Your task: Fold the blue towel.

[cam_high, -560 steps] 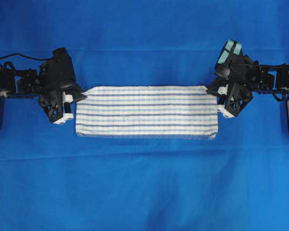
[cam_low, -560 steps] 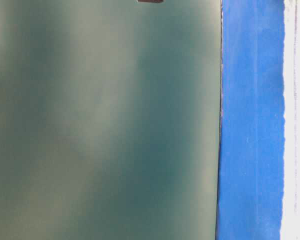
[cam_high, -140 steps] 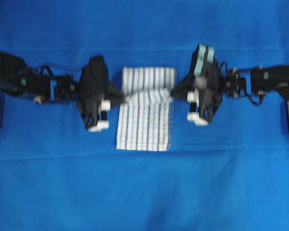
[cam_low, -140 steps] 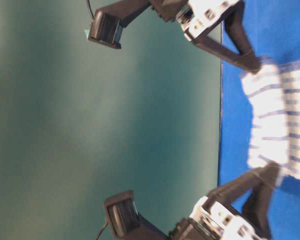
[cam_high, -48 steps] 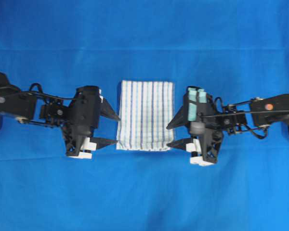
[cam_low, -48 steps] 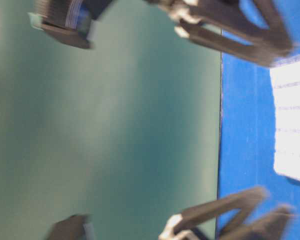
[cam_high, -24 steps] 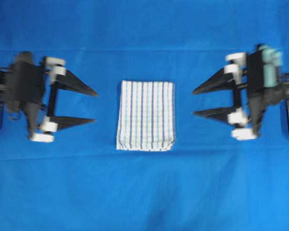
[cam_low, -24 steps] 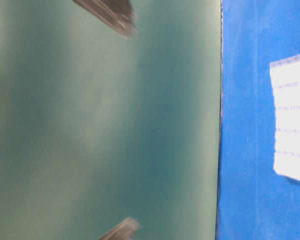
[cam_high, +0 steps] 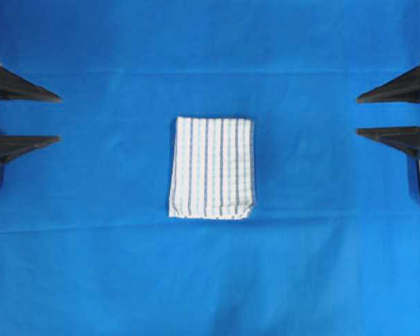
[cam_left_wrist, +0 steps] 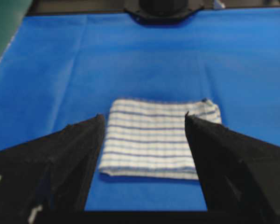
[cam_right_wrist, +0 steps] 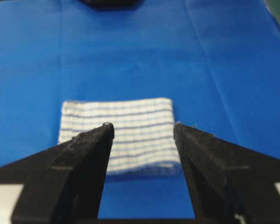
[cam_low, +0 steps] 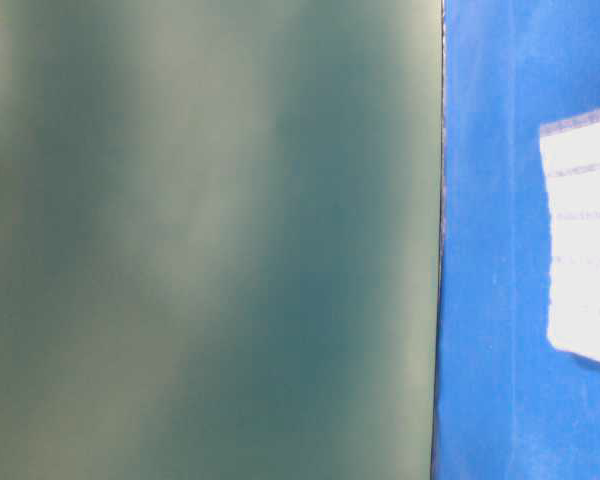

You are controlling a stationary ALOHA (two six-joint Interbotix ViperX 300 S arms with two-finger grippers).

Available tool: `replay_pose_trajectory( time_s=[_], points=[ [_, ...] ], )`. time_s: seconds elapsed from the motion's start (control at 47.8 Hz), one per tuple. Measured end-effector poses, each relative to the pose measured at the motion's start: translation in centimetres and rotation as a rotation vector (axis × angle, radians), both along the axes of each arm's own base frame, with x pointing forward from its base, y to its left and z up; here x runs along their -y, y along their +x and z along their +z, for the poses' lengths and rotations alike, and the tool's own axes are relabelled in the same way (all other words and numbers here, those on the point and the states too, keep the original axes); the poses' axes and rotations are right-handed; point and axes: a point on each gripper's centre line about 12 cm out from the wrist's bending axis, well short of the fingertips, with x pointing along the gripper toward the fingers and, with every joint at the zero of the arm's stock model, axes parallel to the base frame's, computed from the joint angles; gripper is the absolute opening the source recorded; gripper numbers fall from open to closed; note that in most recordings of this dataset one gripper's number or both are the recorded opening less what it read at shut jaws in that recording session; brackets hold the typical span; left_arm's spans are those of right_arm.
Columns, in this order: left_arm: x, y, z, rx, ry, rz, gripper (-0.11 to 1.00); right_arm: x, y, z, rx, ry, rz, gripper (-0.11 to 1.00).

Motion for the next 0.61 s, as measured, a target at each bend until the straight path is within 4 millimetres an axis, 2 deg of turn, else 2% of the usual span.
replay_pose_trajectory(
  time_s=[0.251,0.481,0.607],
  points=[
    [0.1,-2.5,-2.1,-0.016,-0.017,0.008,0.63,0.0,-2.0,-3.8,-0.023,0.01,-0.006,0.59],
    [0.1,-2.9,-4.0,-0.058,-0.021,0.008,0.63,-0.3,-2.1,-6.0,-0.021,0.019,0.019,0.59],
    [0.1,-3.0,-4.3,-0.064,-0.023,0.008,0.63,-0.4,-2.0,-7.3,-0.043,0.033,0.026,0.59]
  ],
)
